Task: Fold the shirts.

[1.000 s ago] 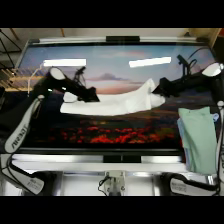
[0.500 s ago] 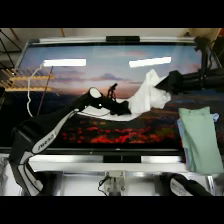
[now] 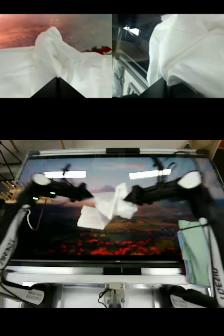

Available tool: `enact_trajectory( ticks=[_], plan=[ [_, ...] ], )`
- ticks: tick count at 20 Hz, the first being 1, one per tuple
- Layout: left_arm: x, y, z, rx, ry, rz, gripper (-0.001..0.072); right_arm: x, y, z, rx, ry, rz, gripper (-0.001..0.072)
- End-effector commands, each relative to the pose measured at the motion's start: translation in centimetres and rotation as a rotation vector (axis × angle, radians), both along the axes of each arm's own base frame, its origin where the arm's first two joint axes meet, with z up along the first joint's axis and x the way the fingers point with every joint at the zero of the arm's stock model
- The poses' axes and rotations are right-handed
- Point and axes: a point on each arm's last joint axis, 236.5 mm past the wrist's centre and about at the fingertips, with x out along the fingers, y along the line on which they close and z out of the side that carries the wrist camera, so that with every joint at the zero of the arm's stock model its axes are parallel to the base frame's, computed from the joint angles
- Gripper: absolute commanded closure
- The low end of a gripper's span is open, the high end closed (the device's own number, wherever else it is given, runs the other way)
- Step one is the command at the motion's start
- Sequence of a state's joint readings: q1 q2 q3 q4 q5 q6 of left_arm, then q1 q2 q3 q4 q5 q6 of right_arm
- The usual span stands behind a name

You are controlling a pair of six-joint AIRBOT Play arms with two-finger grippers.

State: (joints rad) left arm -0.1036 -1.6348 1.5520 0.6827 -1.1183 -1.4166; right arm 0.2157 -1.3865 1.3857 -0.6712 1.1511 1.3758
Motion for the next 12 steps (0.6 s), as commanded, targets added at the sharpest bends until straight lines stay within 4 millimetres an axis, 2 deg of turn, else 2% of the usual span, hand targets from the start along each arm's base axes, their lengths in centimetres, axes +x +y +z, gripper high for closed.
enact_trajectory(
  ticks=[1,2,3,5,6,7,9,12],
  plan=[
    [-0.3,14.1,6.5,0.114,-0.103,0.214,0.0676,1.3,9.0,-4.9,0.076,0.021,0.001,0.0638],
    [-1.1,16.7,8.2,0.121,-0.124,0.259,0.0676,1.1,11.2,-7.2,0.08,0.055,0.0,0.0638],
    [-2.0,18.3,9.4,0.128,-0.132,0.283,0.0676,0.8,12.8,-9.3,0.074,0.075,0.002,0.0639],
    [-4.3,19.8,10.4,0.143,-0.121,0.271,0.0676,0.6,14.4,-12.3,0.051,0.072,0.019,0.0639],
    [-5.1,19.7,10.6,0.151,-0.119,0.248,0.0677,0.6,14.4,-12.5,0.052,0.069,0.027,0.0639],
    [-5.4,19.5,10.8,0.157,-0.126,0.231,0.0676,0.8,14.2,-12.2,0.053,0.055,0.027,0.064],
    [-5.3,18.7,11.0,0.157,-0.138,0.217,0.0676,2.3,12.6,-10.0,0.068,0.008,-0.004,0.064],
    [-4.6,16.5,11.3,0.153,-0.171,0.188,0.0676,5.4,8.0,-4.9,0.096,-0.108,-0.084,0.064]
  ],
)
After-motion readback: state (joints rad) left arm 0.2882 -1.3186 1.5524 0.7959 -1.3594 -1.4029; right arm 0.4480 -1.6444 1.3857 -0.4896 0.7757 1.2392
